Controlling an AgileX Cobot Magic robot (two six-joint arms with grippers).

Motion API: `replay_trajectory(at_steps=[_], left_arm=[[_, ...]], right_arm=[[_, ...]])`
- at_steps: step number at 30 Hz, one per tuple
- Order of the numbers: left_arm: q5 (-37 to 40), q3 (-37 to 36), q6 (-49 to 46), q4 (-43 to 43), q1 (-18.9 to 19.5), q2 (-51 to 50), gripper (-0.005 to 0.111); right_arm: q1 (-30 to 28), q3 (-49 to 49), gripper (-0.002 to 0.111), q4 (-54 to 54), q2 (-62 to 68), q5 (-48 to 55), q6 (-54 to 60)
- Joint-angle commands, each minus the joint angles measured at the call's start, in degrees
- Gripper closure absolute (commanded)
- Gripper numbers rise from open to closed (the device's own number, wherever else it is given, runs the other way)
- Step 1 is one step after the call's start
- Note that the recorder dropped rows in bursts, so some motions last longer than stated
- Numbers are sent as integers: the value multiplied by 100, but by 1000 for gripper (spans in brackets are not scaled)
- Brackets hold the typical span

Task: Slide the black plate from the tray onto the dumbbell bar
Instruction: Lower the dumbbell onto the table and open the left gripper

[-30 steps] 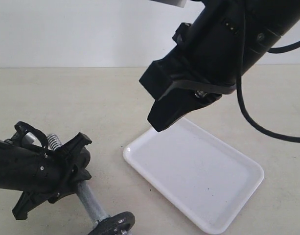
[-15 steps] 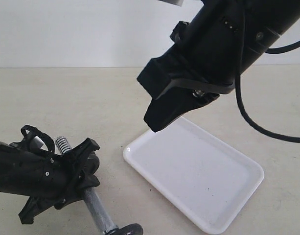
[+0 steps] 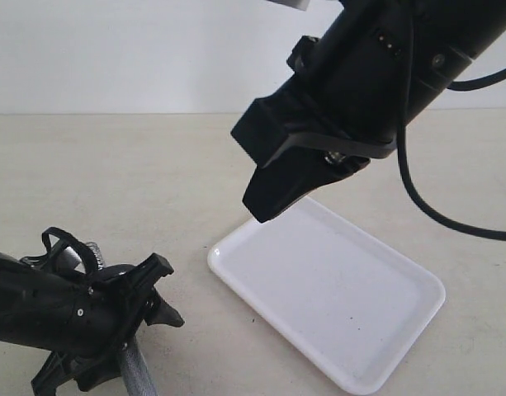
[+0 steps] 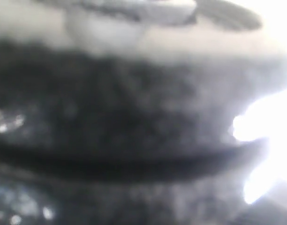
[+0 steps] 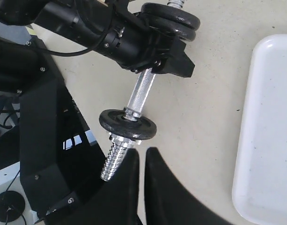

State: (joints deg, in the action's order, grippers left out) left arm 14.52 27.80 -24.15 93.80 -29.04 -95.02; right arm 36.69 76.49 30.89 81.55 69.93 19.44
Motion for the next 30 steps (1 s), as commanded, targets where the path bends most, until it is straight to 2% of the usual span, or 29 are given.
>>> replay_trajectory(at_steps=[1, 15, 30], left_arm=[[38, -41, 17, 23, -33, -33, 43], [-202, 38, -32, 319, -33, -33, 44], [347, 166, -526, 251, -33, 157, 44]], right_arm=[[-16, 16, 108, 29, -32, 3, 66], [-16, 16, 108, 29, -32, 3, 66], [-16, 16, 108, 29, -32, 3, 66]])
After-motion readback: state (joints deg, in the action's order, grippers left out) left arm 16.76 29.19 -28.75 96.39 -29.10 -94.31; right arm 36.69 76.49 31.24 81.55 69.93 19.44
